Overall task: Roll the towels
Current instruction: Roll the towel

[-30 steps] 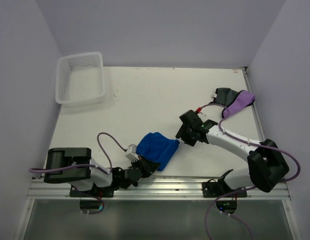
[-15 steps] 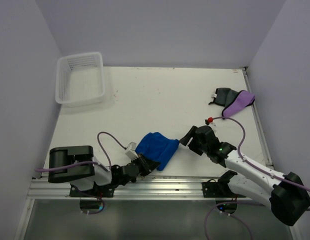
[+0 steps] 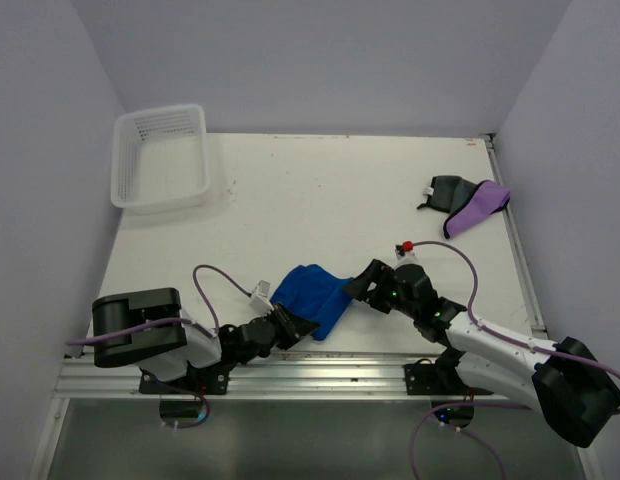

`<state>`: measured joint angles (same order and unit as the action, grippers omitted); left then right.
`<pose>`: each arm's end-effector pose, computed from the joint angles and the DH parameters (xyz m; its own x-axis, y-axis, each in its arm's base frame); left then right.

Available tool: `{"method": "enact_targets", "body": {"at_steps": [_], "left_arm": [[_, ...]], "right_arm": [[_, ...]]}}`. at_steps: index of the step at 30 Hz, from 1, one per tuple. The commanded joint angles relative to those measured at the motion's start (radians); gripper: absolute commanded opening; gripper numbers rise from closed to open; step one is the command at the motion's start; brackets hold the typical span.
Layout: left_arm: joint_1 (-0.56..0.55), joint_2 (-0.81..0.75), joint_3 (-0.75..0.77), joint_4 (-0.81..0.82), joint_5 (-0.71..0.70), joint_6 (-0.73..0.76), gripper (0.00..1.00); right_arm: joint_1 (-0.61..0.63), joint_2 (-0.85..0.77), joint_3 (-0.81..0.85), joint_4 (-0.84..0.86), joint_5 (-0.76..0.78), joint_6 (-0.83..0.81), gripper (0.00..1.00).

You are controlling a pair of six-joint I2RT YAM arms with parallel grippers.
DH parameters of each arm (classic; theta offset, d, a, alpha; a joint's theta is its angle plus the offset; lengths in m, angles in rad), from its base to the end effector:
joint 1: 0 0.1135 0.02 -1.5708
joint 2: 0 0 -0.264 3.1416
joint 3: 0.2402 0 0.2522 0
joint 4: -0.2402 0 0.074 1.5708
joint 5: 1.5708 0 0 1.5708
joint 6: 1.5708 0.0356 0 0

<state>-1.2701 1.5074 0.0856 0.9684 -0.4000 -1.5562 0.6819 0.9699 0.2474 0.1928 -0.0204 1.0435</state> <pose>0.0710 -0.1821 0.0969 -0.7779 -0.6010 -0.1837 -0.1184 0.4272 -0.8964 0.1461 0.1195 0.1589 -0.7537 0.5010 -0.4253 0.0150 0.6602 0.7509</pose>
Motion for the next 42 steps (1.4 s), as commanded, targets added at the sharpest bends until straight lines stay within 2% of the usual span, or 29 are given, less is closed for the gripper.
{"method": "enact_targets", "body": {"at_steps": [1,5,8,10,18,31,37,42], "left_arm": [[0.037,0.02,-0.047,-0.211,0.036,-0.022,0.0],[0.049,0.033,-0.05,-0.185,0.067,-0.042,0.0],[0.057,0.05,-0.047,-0.195,0.099,-0.082,0.0],[0.058,0.043,-0.041,-0.244,0.105,-0.125,0.0],[0.058,-0.015,-0.029,-0.346,0.084,-0.174,0.0],[0.058,0.013,-0.041,-0.301,0.107,-0.205,0.0],[0.058,0.011,-0.053,-0.289,0.112,-0.217,0.0],[0.058,-0.001,-0.06,-0.292,0.109,-0.22,0.0]], "right_arm": [[0.019,-0.023,0.0,0.064,0.005,-0.002,0.73],[0.025,-0.079,0.001,0.013,0.011,-0.013,0.76],[0.027,-0.092,-0.014,0.017,-0.007,0.003,0.85],[0.037,-0.071,-0.025,0.033,-0.021,0.01,0.87],[0.097,0.006,-0.036,0.063,-0.003,0.05,0.81],[0.143,0.191,-0.046,0.286,0.005,0.108,0.79],[0.159,0.208,-0.023,0.28,0.043,0.118,0.77],[0.16,0.272,-0.037,0.351,0.05,0.133,0.67]]}}
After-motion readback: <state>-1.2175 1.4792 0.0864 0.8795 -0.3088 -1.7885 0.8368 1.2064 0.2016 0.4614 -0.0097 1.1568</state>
